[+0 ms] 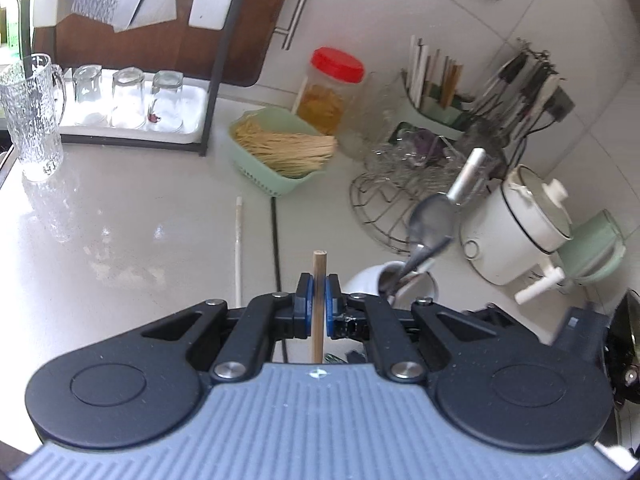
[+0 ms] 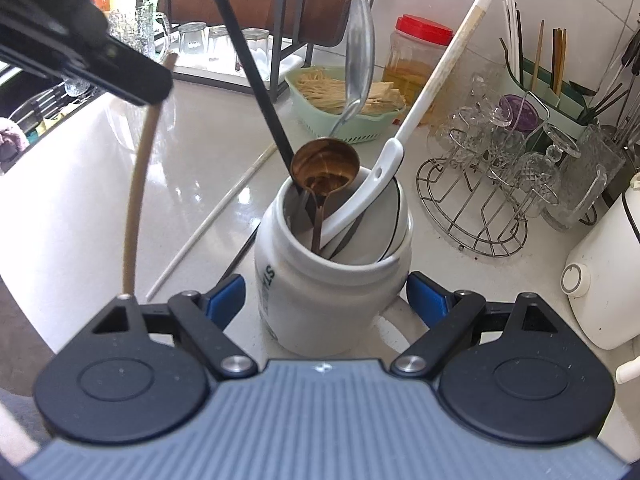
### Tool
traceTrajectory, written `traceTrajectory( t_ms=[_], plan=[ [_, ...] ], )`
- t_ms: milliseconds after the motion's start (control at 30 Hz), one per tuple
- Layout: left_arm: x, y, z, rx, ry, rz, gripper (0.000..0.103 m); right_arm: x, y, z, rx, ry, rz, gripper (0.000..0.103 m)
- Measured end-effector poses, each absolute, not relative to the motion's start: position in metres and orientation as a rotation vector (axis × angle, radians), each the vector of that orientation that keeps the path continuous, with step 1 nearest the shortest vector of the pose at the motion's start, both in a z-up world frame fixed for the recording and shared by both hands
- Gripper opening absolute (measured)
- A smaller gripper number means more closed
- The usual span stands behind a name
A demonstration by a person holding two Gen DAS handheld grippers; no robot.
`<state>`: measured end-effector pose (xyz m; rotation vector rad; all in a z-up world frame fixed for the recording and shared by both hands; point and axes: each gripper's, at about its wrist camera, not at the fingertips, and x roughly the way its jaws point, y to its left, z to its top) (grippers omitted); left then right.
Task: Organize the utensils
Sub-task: 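Lift the wooden chopstick with the left tool and carry it over the mug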
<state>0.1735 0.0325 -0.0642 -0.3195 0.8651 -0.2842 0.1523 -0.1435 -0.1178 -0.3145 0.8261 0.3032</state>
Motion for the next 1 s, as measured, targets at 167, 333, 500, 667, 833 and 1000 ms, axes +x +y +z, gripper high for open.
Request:
traceTrajectory(
  t_ms=[167, 333, 500, 667, 833, 1000],
  plan=[
    [0.157, 0.031, -0.05, -0.313, 0.852, -0.318, 0.007, 0.151, -0.143, -0.118, -0.308, 0.823, 0.297, 0.09],
    [0.141, 0.024, -0.038, -0.279, 0.848, -0.365, 0.007, 0.151, -0.144, -0.117, -0.299, 0.82, 0.295, 0.089],
    [0.131, 0.018, -0.027, -0.254, 0.844, -0.388, 0.007, 0.151, -0.145, -0.117, -0.288, 0.813, 0.289, 0.088],
    [0.128, 0.023, -0.012, -0.237, 0.838, -0.388, 0.007, 0.15, -0.147, -0.117, -0.282, 0.807, 0.291, 0.087],
    [0.128, 0.027, 0.011, -0.204, 0.807, -0.397, 0.007, 0.15, -0.148, -0.117, -0.285, 0.8, 0.287, 0.083],
    [0.131, 0.027, 0.032, -0.179, 0.785, -0.413, 0.007, 0.15, -0.149, -0.117, -0.285, 0.794, 0.291, 0.083]
  ],
)
